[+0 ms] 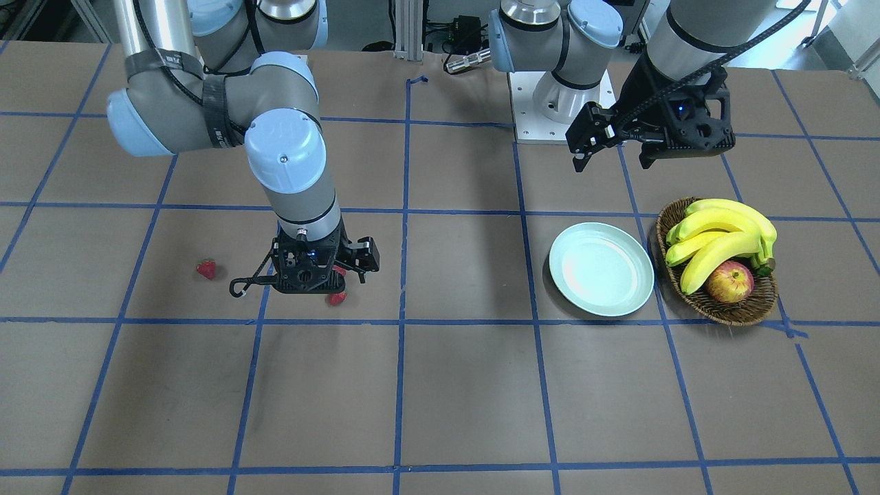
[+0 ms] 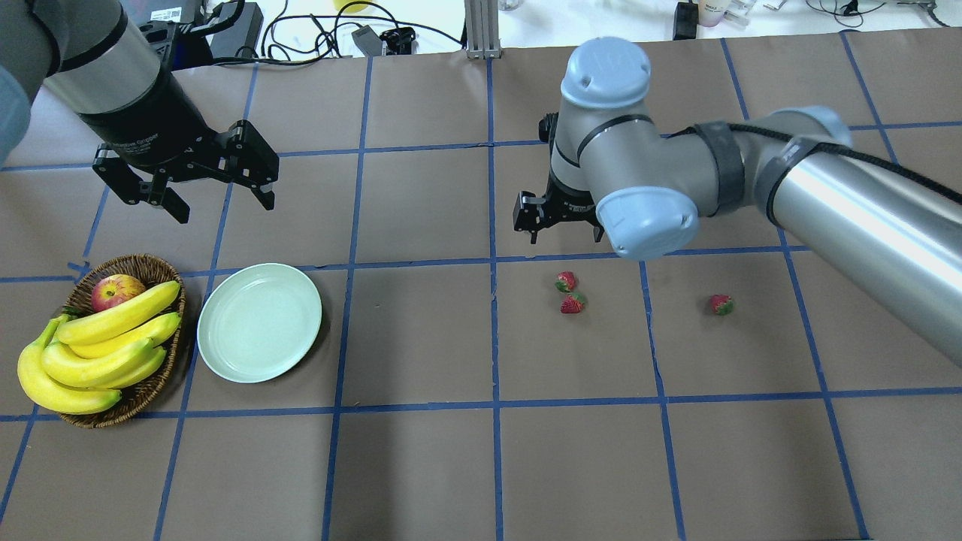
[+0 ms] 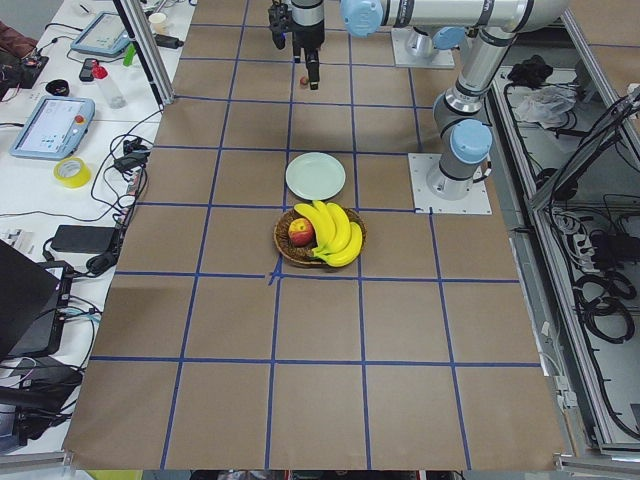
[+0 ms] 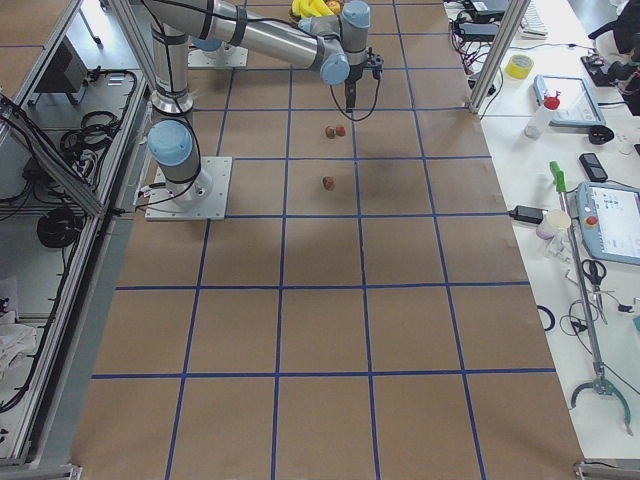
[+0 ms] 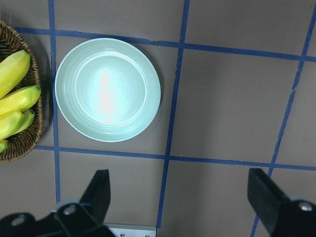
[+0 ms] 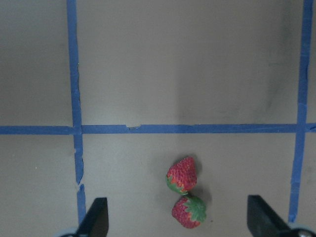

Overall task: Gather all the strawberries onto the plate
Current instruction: 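Lower the right gripper onto the nearer strawberry of the pair and grasp it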

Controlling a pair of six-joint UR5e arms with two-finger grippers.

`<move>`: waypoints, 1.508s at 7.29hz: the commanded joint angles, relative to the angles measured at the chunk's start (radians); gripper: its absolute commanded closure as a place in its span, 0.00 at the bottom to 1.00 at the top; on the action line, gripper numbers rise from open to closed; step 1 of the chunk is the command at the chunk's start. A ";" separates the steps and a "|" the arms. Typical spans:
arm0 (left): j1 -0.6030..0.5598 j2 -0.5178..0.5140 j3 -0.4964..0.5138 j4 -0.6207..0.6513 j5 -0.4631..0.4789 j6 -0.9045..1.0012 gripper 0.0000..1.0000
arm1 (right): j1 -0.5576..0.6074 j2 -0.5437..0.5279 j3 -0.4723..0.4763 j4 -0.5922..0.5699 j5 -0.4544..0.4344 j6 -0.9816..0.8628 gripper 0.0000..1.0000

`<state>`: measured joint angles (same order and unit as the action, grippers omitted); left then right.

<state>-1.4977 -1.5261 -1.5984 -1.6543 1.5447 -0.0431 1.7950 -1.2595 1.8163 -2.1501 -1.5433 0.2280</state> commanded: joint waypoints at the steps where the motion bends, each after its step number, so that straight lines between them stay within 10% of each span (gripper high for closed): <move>1: -0.001 0.000 -0.008 0.001 0.002 0.000 0.00 | 0.001 0.058 0.047 -0.066 -0.017 0.002 0.03; 5: 0.002 0.018 -0.012 -0.007 0.003 0.009 0.00 | 0.001 0.124 0.058 -0.128 -0.017 0.002 0.04; 7: 0.002 0.023 -0.020 -0.010 0.002 0.009 0.00 | 0.001 0.126 0.064 -0.128 -0.020 0.001 0.33; 9: 0.001 0.024 -0.040 -0.004 0.000 0.002 0.00 | 0.001 0.126 0.074 -0.128 -0.011 0.002 0.84; 11: 0.001 0.023 -0.034 0.004 0.000 0.008 0.00 | 0.001 0.118 0.039 -0.123 0.006 0.039 0.97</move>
<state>-1.4971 -1.5024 -1.6352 -1.6571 1.5454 -0.0383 1.7963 -1.1375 1.8760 -2.2754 -1.5455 0.2406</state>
